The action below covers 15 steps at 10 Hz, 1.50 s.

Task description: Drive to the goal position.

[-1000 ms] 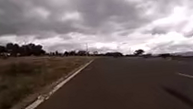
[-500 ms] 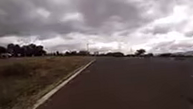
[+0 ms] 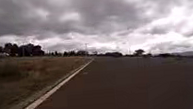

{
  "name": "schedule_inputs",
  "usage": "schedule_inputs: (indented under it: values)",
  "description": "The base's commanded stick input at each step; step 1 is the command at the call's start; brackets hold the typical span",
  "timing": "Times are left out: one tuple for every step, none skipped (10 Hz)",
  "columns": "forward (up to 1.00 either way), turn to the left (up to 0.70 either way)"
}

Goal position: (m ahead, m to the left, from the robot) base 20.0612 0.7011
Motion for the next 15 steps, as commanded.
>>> schedule_inputs:
  values:
    - [1.0, -0.04]
    - [1.0, -0.02]
    - [1.0, 0.0]
    - [1.0, -0.06]
    - [1.0, -0.01]
    - [1.0, 0.0]
    - [1.0, 0.0]
    - [1.0, 0.0]
    - [1.0, -0.03]
    - [1.0, -0.07]
    - [1.0, -0.16]
    - [1.0, -0.09]
    - [1.0, -0.31]
    - [1.0, -0.27]
    - [1.0, -0.06]
